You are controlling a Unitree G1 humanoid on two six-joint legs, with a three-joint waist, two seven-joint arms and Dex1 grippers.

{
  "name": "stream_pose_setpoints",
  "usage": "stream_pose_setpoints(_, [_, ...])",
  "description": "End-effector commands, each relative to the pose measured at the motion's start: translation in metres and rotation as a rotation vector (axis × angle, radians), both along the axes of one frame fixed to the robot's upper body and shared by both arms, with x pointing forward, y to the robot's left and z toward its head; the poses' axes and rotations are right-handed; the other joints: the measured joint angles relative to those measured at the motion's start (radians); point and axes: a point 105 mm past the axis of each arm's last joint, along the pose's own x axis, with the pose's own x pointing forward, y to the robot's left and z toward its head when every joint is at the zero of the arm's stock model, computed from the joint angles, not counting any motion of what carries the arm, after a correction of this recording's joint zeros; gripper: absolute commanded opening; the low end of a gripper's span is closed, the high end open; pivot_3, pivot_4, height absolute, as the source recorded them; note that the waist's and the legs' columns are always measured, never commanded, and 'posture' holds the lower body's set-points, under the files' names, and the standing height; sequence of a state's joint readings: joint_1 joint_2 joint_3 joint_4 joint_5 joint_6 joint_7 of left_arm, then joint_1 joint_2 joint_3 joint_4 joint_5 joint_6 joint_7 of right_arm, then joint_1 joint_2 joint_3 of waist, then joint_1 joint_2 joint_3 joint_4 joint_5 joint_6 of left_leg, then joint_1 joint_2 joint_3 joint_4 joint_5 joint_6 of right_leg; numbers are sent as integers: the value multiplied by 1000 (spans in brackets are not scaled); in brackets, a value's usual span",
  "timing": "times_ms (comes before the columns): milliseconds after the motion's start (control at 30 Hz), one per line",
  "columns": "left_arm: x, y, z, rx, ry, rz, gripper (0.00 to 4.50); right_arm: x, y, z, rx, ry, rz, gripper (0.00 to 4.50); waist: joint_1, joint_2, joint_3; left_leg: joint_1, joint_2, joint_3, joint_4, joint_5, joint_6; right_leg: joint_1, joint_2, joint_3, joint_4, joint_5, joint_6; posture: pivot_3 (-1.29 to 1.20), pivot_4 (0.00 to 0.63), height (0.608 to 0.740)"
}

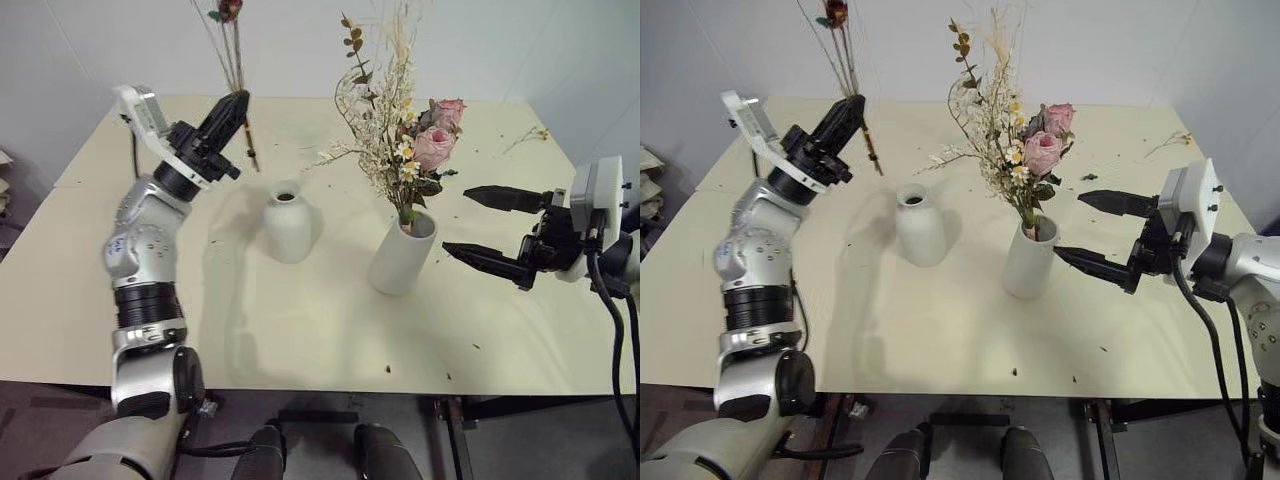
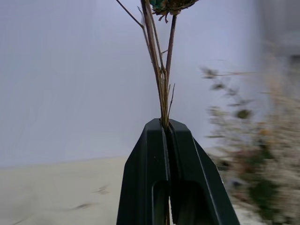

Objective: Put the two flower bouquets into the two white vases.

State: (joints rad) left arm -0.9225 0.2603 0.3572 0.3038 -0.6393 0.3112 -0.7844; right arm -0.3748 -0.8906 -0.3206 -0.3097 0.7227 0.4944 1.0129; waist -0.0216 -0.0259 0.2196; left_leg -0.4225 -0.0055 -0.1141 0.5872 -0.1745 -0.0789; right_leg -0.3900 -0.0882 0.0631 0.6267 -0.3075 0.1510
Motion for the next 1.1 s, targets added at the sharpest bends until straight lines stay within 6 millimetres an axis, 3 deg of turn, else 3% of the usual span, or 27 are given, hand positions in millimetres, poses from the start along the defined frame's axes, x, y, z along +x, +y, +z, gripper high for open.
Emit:
stream_pose_setpoints(33, [-7, -6, 9, 4, -83, -45, 9, -4, 0, 9, 0, -62, -14, 4500, -3, 0, 0, 0, 0, 0, 0, 0, 0, 0, 0, 0, 0, 0, 0, 0, 150, 740])
stream_pose_setpoints(200, [-4, -14, -2, 24, -79, -71, 9, -7, -2, 7, 9, -62, -37, 4500, -5, 0, 0, 0, 1, 0, 0, 0, 0, 0, 1, 0, 0, 0, 0, 0, 150, 740])
stream_pose_setpoints(867, [13, -9, -63, 134, -54, 16, 9, -8, -2, 7, 43, -74, -81, 4500, -3, 0, 0, 0, 0, 0, 0, 0, 0, 0, 1, 0, 0, 0, 0, 0, 150, 740])
stream_pose_setpoints(967, [12, -13, -68, 149, -42, -14, 683, -7, -1, 7, 49, -76, -81, 4500, -3, 0, 0, 0, 0, 0, 0, 0, 0, 0, 1, 0, 0, 0, 0, 0, 150, 740])
stream_pose_setpoints(1100, [7, -9, -63, 181, -76, -12, 1913, -7, -1, 7, 51, -78, -83, 4500, -3, 0, 0, 0, 1, 0, 0, 0, 0, 0, 1, 0, 0, 0, 0, 0, 150, 740])
